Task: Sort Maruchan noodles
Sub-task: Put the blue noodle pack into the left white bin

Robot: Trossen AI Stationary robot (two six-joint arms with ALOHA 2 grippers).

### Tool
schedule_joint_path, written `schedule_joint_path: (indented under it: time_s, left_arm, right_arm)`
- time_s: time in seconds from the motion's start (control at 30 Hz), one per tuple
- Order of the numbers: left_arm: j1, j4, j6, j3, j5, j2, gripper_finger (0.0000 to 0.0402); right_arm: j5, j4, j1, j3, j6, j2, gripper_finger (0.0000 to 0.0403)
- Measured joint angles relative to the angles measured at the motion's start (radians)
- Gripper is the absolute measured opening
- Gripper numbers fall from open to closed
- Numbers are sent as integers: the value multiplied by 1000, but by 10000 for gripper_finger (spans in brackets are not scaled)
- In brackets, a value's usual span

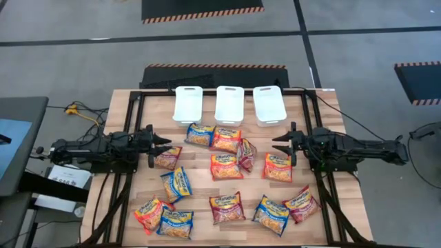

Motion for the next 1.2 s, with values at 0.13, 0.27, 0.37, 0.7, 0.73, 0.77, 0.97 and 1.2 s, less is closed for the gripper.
schedule_joint_path:
  time_s: [0.13,0.27,0.37,0.7,0.73,0.77,0.97,1.2]
  left_arm:
    - [0,12,-21,0,-70,0,119]
    - [0,127,-147,-5,-168,1,119]
    - [0,213,-282,-3,-266,0,119]
    - [0,315,-331,-1,-439,0,119]
    - [0,310,-331,-1,-437,0,119]
    - [0,301,-335,-1,-433,0,119]
    - [0,286,-249,5,-304,0,119]
    - [0,145,-168,144,-164,25,119]
  right_arm:
    - [0,0,0,0,0,0,159]
    - [0,0,0,0,0,0,159]
    - [0,0,0,0,0,0,159]
    - [0,0,0,0,0,0,159]
    - [0,0,0,0,0,0,159]
    - [0,0,0,0,0,0,159]
    - [0,0,0,0,0,0,159]
    - [0,0,0,0,0,0,159]
